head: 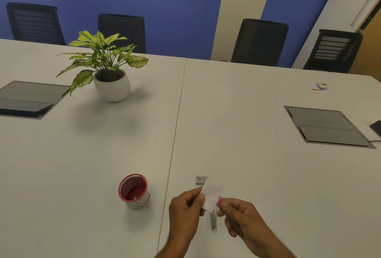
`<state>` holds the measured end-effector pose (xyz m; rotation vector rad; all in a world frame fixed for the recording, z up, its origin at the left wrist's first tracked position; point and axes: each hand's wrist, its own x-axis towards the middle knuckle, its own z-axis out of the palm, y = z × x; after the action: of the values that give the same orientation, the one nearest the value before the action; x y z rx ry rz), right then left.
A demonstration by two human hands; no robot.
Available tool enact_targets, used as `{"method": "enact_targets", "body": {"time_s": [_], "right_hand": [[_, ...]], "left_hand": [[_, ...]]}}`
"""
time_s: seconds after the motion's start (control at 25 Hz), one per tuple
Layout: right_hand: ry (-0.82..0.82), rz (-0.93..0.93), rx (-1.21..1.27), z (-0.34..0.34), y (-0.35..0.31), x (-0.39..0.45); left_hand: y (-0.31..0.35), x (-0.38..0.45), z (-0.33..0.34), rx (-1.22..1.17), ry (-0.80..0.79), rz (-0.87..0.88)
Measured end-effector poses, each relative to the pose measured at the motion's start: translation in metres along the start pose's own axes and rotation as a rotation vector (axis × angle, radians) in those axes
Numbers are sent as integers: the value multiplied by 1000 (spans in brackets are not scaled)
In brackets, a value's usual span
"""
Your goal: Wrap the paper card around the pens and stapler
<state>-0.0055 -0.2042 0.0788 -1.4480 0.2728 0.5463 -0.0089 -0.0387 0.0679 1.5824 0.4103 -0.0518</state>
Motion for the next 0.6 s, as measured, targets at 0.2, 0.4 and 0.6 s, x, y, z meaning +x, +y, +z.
{"method": "enact_targets", "body": {"time_s": [0.2,0.4,0.6], "right_hand": [[-7,8,-56,1,2,2],[-44,19,-30,1,4,4],[-44,5,-7,4,2,8]], "left_hand": [[-2,2,0,163,15,86],[-2,4,0,285,25,198],[-1,5,7,322,-30,227]]}}
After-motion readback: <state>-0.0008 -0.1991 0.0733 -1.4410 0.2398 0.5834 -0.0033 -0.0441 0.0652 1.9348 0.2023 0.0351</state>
